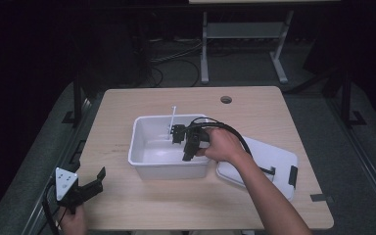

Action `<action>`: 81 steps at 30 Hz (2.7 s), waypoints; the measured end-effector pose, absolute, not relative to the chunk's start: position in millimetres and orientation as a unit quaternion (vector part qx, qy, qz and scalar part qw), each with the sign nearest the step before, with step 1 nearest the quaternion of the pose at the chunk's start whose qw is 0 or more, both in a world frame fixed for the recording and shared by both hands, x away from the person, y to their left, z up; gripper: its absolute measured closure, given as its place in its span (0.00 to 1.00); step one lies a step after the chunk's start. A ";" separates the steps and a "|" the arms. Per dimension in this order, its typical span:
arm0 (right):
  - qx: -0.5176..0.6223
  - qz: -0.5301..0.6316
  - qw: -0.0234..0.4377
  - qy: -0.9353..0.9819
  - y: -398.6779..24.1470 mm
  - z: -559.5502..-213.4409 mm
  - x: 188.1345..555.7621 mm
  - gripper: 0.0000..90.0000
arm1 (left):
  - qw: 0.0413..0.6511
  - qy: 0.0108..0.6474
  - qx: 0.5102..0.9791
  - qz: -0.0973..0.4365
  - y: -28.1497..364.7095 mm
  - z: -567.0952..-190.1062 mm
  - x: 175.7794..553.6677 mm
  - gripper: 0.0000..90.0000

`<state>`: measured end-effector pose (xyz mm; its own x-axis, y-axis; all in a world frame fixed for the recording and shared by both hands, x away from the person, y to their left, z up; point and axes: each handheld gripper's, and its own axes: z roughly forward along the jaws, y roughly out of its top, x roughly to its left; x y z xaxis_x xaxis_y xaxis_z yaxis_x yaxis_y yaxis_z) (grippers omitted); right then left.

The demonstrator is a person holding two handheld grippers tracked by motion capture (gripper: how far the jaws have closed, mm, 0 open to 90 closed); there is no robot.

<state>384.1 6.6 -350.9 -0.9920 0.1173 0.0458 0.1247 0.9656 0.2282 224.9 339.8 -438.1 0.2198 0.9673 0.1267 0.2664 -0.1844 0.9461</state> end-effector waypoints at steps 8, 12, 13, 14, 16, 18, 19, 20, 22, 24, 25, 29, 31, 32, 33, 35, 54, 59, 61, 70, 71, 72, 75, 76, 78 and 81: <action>-0.058 -0.119 0.001 -0.991 3.7 -332.1 381.9 0.69 | 0.429 0.473 0.652 0.409 339.9 -437.9 224.7 0.15; -0.062 -0.120 -0.006 -0.991 -1.1 -320.4 380.2 0.68 | 0.429 0.473 0.652 0.409 340.0 -437.8 224.6 0.15; -0.063 -0.122 -0.007 -0.991 -2.5 -318.2 379.9 0.68 | 0.429 0.473 0.652 0.409 340.1 -437.8 224.5 0.15; -0.064 -0.121 -0.009 -0.991 -3.5 -316.4 379.5 0.68 | 0.430 0.473 0.651 0.409 340.1 -437.9 224.5 0.15; -0.067 -0.123 -0.014 -0.990 -7.2 -311.1 378.8 0.68 | 0.430 0.473 0.651 0.409 340.1 -437.9 224.6 0.15; -0.071 -0.128 -0.013 -0.989 -11.1 -306.2 377.3 0.68 | 0.429 0.472 0.652 0.410 339.8 -437.8 224.8 0.15; -0.073 -0.130 -0.014 -0.989 -13.1 -304.2 376.9 0.67 | 0.429 0.472 0.652 0.410 339.6 -437.9 224.9 0.15; -0.074 -0.128 -0.016 -0.989 -15.2 -302.3 376.2 0.67 | 0.428 0.472 0.652 0.409 339.5 -437.9 224.9 0.15; -0.074 -0.127 -0.022 -0.989 -19.1 -299.1 375.4 0.67 | 0.428 0.473 0.653 0.409 339.2 -438.0 225.0 0.15; -0.079 -0.126 -0.027 -0.989 -27.0 -293.5 373.2 0.65 | 0.428 0.473 0.652 0.409 339.0 -438.1 225.1 0.15; -0.079 -0.126 -0.027 -0.989 -27.0 -293.5 373.2 0.65 | 0.428 0.473 0.652 0.409 338.9 -438.2 225.2 0.15; -0.088 -0.124 -0.033 -0.988 -36.6 -287.0 370.6 0.65 | 0.428 0.472 0.653 0.409 339.0 -438.1 224.8 0.15; -0.089 -0.129 -0.039 -0.987 -43.9 -284.1 370.1 0.65 | 0.429 0.473 0.652 0.409 339.0 -438.2 224.6 0.15; -0.092 -0.130 -0.039 -0.986 -47.0 -283.1 369.4 0.64 | 0.428 0.473 0.653 0.409 338.9 -438.2 224.8 0.15; -0.093 -0.131 -0.040 -0.986 -50.0 -282.4 368.9 0.64 | 0.428 0.473 0.653 0.408 338.6 -438.3 224.9 0.15; -0.097 -0.133 -0.042 -0.985 -55.6 -281.3 367.9 0.64 | 0.427 0.473 0.654 0.408 338.3 -438.6 225.1 0.15; -0.157 -0.138 -0.058 -0.976 -123.2 -292.5 362.9 0.63 | 0.424 0.469 0.658 0.409 335.1 -439.0 225.8 0.15; -0.171 -0.140 -0.055 -0.974 -140.3 -305.5 360.6 0.62 | 0.424 0.470 0.658 0.409 335.5 -439.4 226.0 0.15; -0.180 -0.137 -0.049 -0.973 -148.0 -312.7 359.5 0.62 | 0.424 0.470 0.658 0.409 335.2 -439.3 226.0 0.15; -0.205 -0.136 -0.045 -0.968 -169.8 -335.7 355.4 0.60 | 0.423 0.469 0.658 0.410 334.7 -439.1 225.9 0.15; -0.205 -0.137 -0.046 -0.968 -171.5 -337.8 355.0 0.60 | 0.423 0.468 0.658 0.411 334.7 -439.1 225.8 0.15; -0.207 -0.136 -0.045 -0.968 -173.3 -339.9 354.1 0.60 | 0.423 0.468 0.658 0.411 334.8 -439.1 225.7 0.15; -0.212 -0.133 -0.044 -0.967 -178.7 -346.8 352.8 0.59 | 0.423 0.468 0.658 0.411 334.8 -439.2 226.0 0.15; -0.215 -0.133 -0.044 -0.967 -180.3 -349.0 352.3 0.59 | 0.423 0.469 0.658 0.411 334.7 -439.2 226.0 0.15; -0.218 -0.133 -0.043 -0.966 -183.5 -352.7 351.7 0.59 | 0.423 0.469 0.658 0.411 334.4 -439.2 225.9 0.15; -0.221 -0.133 -0.041 -0.965 -187.5 -358.3 350.7 0.58 | 0.424 0.468 0.658 0.411 334.1 -439.2 225.9 0.15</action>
